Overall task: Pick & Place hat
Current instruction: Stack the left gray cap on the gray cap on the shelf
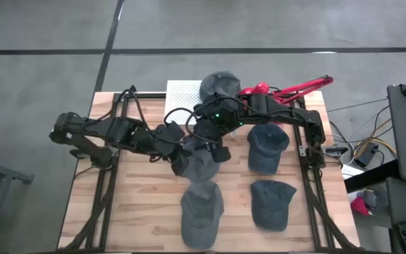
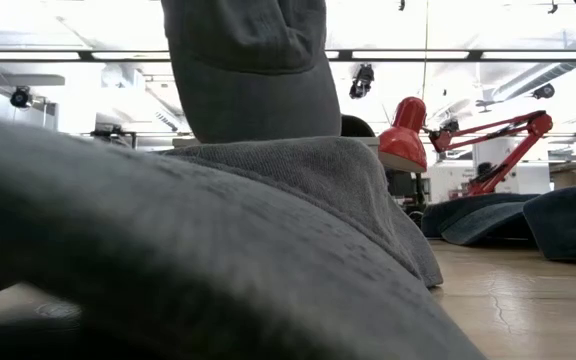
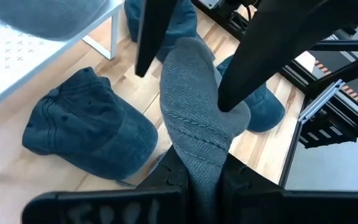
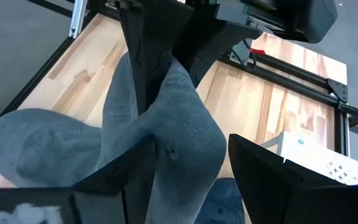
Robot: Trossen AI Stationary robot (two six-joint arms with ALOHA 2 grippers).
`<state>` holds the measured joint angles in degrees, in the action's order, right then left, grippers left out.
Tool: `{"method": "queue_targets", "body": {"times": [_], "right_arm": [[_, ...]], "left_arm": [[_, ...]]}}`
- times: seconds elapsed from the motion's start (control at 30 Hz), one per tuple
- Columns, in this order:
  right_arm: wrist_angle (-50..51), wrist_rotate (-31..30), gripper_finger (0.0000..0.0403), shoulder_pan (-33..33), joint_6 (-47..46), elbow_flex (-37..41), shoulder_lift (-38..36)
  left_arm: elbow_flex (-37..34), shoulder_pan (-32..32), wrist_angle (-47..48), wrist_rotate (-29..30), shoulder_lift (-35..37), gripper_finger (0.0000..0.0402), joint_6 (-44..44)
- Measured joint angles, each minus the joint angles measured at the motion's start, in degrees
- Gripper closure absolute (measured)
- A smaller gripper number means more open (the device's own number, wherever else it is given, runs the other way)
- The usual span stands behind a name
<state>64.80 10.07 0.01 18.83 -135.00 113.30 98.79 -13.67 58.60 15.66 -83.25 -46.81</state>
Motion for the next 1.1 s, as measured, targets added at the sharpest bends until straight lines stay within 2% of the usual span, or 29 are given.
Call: {"method": "queue_targets", "body": {"times": [0.43,0.6,0.83,0.97,1.1], "right_arm": [[4.6,1.0,0.0204,1.1,-0.9,0.0,0.0],[4.9,3.5,0.0204,1.3,-1.9,0.0,0.0],[4.9,3.7,0.0208,1.3,-2.6,0.0,0.1],[4.9,3.6,0.0237,1.1,-2.8,0.0,0.1],[4.9,3.4,0.0301,1.1,-2.5,0.0,0.0]], "left_arm": [[1.3,2.3,0.6,-0.1,-1.2,0.0377,1.4],[1.4,2.7,0.7,-0.1,-1.2,0.0377,1.6],[1.3,2.7,-1.9,-1.0,-1.2,0.0377,2.7],[1.3,2.7,-2.1,-1.4,-1.2,0.0377,2.8],[1.3,2.7,-2.8,-1.7,-1.2,0.0377,2.7]]}}
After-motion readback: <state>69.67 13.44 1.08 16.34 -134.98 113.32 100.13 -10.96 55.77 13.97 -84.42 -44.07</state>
